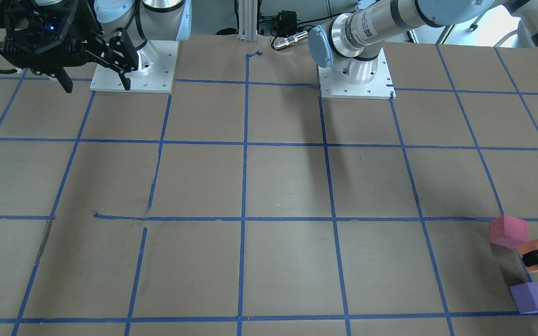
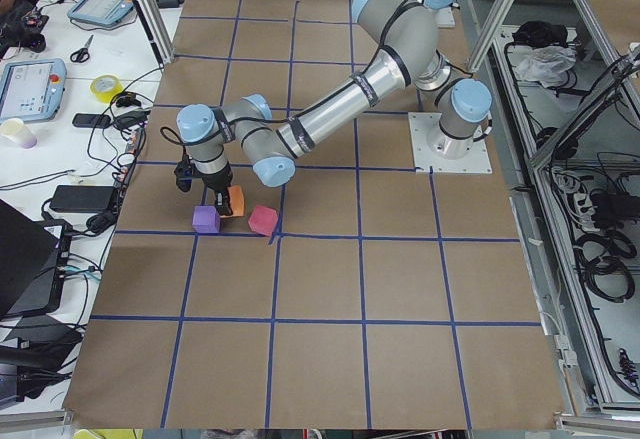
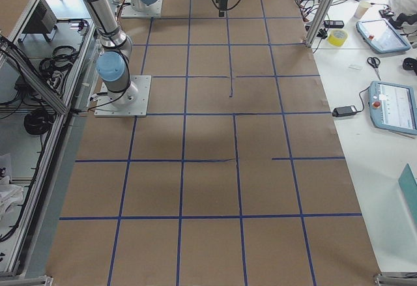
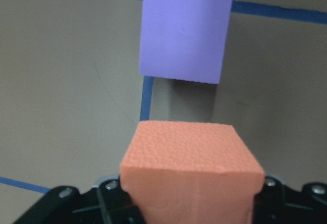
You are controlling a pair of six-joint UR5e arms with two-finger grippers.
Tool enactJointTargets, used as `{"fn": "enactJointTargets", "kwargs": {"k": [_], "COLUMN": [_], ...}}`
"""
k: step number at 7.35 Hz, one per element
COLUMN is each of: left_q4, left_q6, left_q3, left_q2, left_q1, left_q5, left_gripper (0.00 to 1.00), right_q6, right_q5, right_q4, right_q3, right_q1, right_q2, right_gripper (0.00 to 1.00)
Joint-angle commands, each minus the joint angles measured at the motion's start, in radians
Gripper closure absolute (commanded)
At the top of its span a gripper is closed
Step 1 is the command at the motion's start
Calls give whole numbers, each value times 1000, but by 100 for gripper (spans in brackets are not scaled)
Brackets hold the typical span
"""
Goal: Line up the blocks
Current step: 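Lower the orange cube between the purple and pink cubes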
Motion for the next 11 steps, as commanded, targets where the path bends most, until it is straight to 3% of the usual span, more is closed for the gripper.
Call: {"fn": "enactJointTargets", "kwargs": {"k": [1,6,11], "left_q4": [17,41,158], "left_q6": [3,3,68], "left_q3": [20,29,-43], "left_q2": [-40,-83,-96], "left_q1": [5,5,5], "left_q5": [0,-44,-47], "left_gripper": [100,100,100], "right_q6": [0,0,0], "right_q5": [0,0,0], "right_q4": [0,0,0], "right_q3": [0,0,-1], "right_q1": [0,0,0], "right_q2": [0,0,0], "right_gripper": [0,0,0]}}
